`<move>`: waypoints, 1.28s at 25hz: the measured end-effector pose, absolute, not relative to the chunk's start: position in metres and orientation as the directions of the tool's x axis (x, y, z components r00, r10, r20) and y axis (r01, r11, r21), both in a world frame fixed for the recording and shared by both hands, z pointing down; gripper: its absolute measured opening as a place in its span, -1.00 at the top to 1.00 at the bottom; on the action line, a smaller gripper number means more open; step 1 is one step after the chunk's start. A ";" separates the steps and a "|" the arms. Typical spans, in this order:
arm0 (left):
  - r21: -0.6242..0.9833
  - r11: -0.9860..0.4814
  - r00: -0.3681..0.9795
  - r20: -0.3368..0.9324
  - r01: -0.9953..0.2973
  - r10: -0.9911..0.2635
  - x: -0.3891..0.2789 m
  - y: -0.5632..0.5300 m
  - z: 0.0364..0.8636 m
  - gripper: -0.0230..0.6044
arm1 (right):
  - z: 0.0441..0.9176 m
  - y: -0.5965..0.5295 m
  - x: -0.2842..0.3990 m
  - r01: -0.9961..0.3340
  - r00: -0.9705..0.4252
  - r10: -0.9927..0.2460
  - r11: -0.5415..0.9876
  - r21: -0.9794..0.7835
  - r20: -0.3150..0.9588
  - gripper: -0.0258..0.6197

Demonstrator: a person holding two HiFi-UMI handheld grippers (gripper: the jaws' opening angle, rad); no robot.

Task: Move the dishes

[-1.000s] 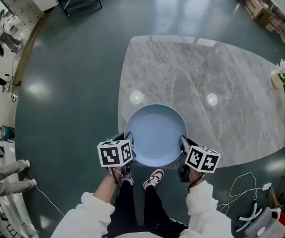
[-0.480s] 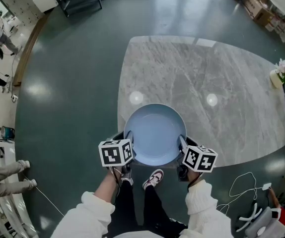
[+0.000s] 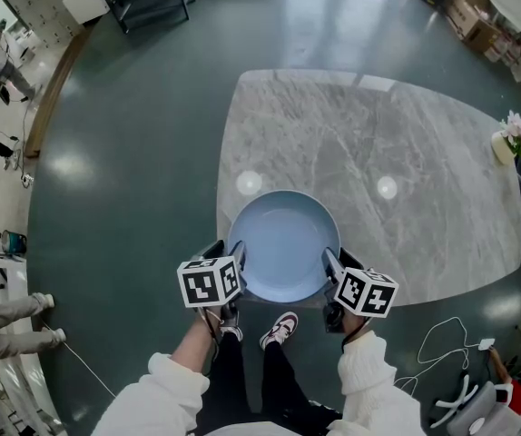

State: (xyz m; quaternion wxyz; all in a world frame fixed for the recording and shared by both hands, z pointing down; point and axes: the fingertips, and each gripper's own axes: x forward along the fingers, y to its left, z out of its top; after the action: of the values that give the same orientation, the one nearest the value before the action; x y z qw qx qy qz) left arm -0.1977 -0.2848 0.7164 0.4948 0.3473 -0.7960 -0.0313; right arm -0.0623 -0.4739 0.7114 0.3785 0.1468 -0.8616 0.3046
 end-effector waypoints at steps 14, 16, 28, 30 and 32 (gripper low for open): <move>0.434 0.762 -0.333 0.713 -0.481 -0.617 -0.176 -0.254 0.656 0.35 | 0.659 -0.476 -0.029 -0.535 -0.702 -0.106 0.732 -0.423 0.704 0.44; 0.439 0.745 -0.333 0.697 -0.502 -0.635 -0.172 -0.254 0.639 0.37 | 0.646 -0.473 -0.024 -0.529 -0.712 -0.109 0.732 -0.429 0.693 0.51; 0.425 0.653 -0.375 0.570 -0.626 -0.731 -0.142 -0.266 0.541 0.90 | 0.568 -0.443 -0.006 -0.416 -0.798 -0.084 0.792 -0.446 0.596 0.71; 0.410 0.657 -0.402 0.551 -0.633 -0.731 -0.139 -0.269 0.529 0.91 | 0.557 -0.440 -0.004 -0.386 -0.807 -0.080 0.822 -0.420 0.585 0.72; 0.401 0.661 -0.421 0.537 -0.635 -0.731 -0.134 -0.274 0.521 0.91 | 0.546 -0.440 -0.001 -0.359 -0.816 -0.078 0.844 -0.397 0.572 0.73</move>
State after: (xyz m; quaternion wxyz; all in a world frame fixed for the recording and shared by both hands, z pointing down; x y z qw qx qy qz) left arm -0.1339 -0.2744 0.5210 0.3527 0.4063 -0.8402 -0.0680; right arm -0.0007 -0.4401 0.5464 0.2786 0.1189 -0.9190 0.2523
